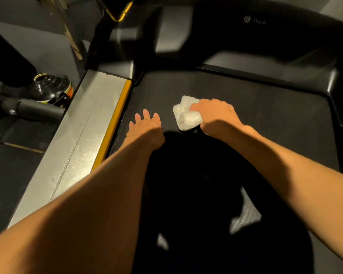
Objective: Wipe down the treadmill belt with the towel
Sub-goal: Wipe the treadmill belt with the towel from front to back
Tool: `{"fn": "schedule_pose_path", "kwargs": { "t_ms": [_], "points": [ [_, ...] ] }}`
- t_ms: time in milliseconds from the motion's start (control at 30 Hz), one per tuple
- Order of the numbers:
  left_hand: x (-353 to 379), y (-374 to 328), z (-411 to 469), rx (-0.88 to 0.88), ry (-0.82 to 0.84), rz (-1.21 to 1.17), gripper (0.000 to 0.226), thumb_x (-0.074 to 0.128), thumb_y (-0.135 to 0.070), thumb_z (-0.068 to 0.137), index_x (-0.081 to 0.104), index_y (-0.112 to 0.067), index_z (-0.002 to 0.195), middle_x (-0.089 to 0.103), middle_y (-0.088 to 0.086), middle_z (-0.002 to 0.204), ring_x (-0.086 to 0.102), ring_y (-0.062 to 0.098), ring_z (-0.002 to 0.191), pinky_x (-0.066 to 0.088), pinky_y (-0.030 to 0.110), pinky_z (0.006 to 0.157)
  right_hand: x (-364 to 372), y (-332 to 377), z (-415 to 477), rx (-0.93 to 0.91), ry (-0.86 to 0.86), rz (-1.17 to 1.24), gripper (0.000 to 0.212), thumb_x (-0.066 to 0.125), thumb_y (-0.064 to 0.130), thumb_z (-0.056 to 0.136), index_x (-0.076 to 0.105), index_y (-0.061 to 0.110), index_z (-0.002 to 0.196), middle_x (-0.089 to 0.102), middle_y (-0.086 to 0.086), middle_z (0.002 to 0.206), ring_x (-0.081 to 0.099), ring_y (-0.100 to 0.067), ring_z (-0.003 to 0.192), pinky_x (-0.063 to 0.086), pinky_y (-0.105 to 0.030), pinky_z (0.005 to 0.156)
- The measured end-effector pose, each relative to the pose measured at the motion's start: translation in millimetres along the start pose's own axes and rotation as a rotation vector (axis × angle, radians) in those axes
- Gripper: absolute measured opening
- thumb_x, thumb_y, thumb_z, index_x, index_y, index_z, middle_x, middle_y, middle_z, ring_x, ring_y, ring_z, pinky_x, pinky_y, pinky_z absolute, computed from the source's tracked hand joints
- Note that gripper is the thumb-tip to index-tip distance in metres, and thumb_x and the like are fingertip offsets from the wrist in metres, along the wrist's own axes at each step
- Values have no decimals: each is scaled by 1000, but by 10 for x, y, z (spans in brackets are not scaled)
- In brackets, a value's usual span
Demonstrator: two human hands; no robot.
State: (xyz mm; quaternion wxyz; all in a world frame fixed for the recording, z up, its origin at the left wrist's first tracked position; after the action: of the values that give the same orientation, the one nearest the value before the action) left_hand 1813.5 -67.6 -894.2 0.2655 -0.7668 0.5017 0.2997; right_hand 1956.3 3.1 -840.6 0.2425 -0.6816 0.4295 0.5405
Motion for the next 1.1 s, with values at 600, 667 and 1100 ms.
{"fn": "schedule_pose_path", "kwargs": {
  "t_ms": [600, 667, 1100],
  "points": [
    [25, -61, -86, -32, -47, -49, 87, 56, -29, 94, -3, -12, 155, -17, 15, 160, -11, 42, 146, 2, 52, 119, -419, -1032, -11, 336, -317, 88, 42, 55, 6, 81, 58, 24, 120, 62, -14, 117, 56, -41, 106, 46, -43, 83],
    [-8, -69, -94, -14, -40, -65, 85, 55, -32, 95, -2, -13, 155, -17, 15, 160, -11, 42, 146, 3, 52, 119, -433, -1172, 96, 412, -301, 107, 51, 52, 5, 82, 53, 22, 129, 59, -17, 123, 54, -42, 112, 45, -45, 91],
    [-16, -91, -139, -4, -148, 0, 76, 49, -32, 96, 6, -10, 154, -9, 18, 160, -5, 44, 146, 9, 53, 119, -301, -1154, -69, 380, -291, 98, 51, 56, 5, 86, 49, 21, 134, 54, -13, 130, 52, -38, 114, 45, -43, 91]
  ]
}}
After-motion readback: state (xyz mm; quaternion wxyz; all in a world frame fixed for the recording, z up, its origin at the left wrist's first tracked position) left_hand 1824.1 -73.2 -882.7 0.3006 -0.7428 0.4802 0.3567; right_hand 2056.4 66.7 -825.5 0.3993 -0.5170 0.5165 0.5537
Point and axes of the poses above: each hand's wrist, its own z-axis towards the middle knuckle, its own x-axis out of the palm, y = z × x, the point moved 10 cm from there along z, towards the middle knuckle
